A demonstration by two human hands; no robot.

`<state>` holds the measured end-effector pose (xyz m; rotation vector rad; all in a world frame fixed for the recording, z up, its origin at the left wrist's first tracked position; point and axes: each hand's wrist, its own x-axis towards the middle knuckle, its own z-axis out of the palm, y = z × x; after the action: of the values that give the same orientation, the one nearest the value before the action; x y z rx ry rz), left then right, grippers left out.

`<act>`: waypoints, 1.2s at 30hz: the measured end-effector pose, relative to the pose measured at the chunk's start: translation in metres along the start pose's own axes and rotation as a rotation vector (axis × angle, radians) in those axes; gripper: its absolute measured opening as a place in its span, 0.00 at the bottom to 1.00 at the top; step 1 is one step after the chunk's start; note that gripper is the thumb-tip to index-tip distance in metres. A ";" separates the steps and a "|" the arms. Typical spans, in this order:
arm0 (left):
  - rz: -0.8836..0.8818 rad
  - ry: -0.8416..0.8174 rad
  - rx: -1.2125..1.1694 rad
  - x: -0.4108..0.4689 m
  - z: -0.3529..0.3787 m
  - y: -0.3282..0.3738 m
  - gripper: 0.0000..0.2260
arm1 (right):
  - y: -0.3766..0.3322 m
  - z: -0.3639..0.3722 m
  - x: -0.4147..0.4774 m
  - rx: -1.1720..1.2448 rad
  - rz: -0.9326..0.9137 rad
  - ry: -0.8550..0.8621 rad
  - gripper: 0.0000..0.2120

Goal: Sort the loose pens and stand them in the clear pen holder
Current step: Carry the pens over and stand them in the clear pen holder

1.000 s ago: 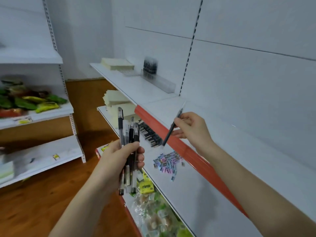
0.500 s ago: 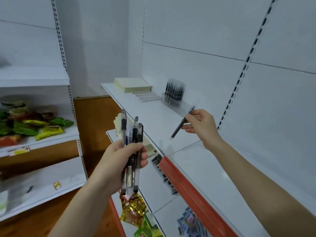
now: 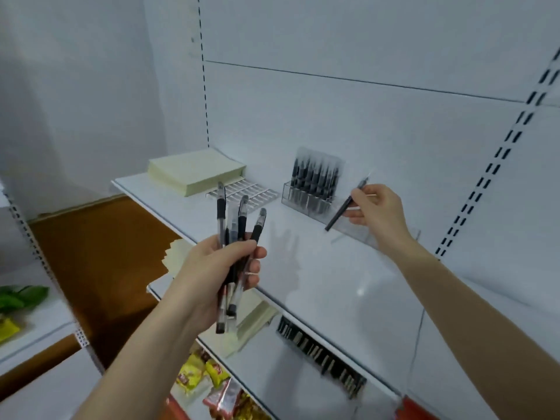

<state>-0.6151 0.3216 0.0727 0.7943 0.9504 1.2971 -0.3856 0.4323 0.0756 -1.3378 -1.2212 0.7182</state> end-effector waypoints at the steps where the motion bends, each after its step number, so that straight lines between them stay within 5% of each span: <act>1: -0.012 -0.030 0.015 0.013 -0.005 0.006 0.07 | 0.001 0.002 0.006 -0.011 0.014 0.056 0.05; 11: -0.098 -0.242 0.114 0.109 -0.008 0.013 0.04 | 0.005 0.015 0.062 -0.159 -0.072 0.360 0.06; 24: -0.114 -0.250 0.043 0.162 0.005 0.003 0.05 | 0.013 0.028 0.111 -0.524 -0.192 0.211 0.04; 36: -0.094 -0.357 0.075 0.185 0.004 0.001 0.04 | 0.038 0.041 0.109 -0.648 0.028 0.149 0.07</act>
<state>-0.6085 0.5057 0.0523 0.9890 0.7423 1.0007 -0.3845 0.5538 0.0580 -1.8982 -1.3712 0.2280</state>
